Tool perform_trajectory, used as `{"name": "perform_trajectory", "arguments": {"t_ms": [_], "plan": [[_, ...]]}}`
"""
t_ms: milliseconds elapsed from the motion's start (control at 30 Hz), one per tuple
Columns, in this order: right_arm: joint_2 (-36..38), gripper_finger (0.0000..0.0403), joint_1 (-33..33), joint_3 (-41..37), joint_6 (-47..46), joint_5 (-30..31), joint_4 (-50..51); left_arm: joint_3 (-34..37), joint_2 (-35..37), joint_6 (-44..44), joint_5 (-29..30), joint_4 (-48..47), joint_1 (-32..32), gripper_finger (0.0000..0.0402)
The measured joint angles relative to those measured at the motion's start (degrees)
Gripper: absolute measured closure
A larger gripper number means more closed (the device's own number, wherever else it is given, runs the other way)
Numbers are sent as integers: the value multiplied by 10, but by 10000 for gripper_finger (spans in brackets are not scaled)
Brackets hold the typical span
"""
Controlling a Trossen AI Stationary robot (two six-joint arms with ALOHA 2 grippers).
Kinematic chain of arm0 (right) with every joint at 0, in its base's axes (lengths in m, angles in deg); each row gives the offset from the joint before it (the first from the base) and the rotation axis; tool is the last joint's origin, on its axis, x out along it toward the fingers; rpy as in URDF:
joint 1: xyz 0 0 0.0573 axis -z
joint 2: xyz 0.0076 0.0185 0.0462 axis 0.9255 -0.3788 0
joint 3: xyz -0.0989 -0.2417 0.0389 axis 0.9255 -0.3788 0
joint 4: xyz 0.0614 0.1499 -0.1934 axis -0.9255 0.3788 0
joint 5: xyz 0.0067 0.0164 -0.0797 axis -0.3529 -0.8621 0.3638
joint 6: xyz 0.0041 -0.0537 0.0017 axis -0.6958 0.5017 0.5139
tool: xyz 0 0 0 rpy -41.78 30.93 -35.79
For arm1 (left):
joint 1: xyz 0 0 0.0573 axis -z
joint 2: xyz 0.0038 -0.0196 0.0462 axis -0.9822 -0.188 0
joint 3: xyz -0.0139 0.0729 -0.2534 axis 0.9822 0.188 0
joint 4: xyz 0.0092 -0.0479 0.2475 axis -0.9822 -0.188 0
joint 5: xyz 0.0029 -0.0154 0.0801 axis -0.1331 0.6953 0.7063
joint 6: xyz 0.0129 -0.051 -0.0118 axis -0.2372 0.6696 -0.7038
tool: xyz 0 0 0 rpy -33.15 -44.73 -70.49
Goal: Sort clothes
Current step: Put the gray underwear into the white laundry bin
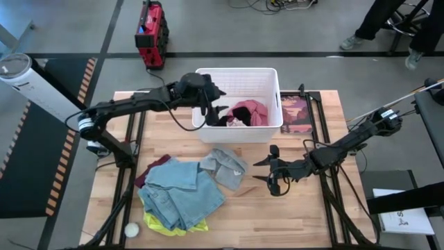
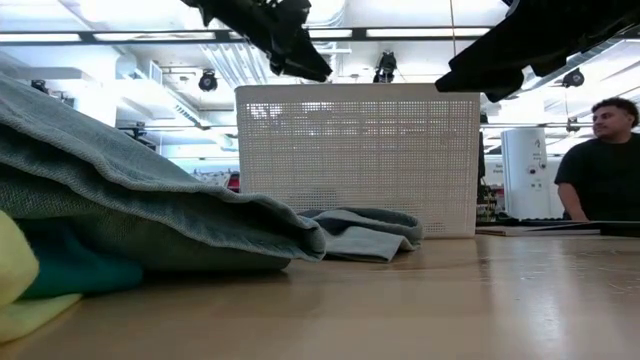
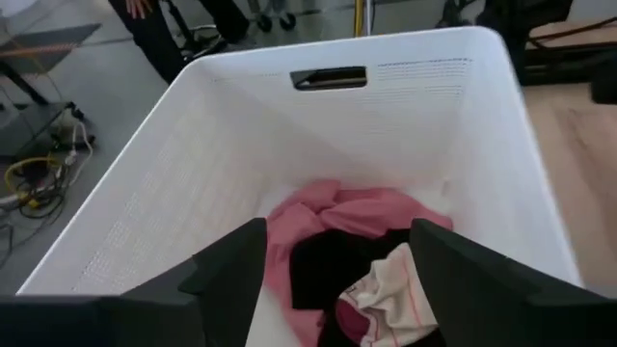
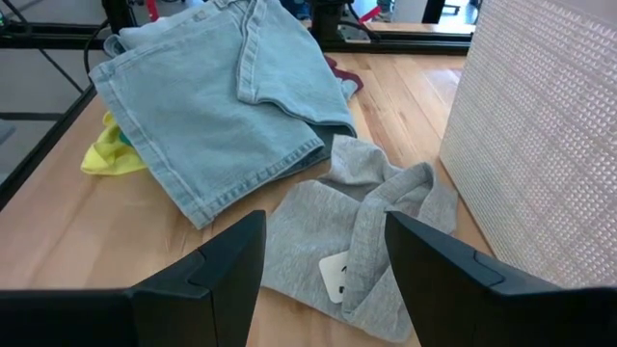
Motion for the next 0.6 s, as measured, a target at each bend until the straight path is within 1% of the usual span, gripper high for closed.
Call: {"name": "perform_trajectory", "arguments": {"t_ms": [167, 267, 433, 600], "plan": [[0, 204, 0, 0, 0, 0, 1, 15, 30, 0, 0, 0, 12, 175], [0, 204, 0, 0, 1, 0, 2, 46, 56, 2, 0, 13, 22, 182], [0, 204, 0, 0, 1, 0, 5, 136, 117, 7, -1, 68, 40, 182], [0, 204, 0, 0, 1, 0, 8, 242, 201, 28, -1, 145, 54, 171]]}}
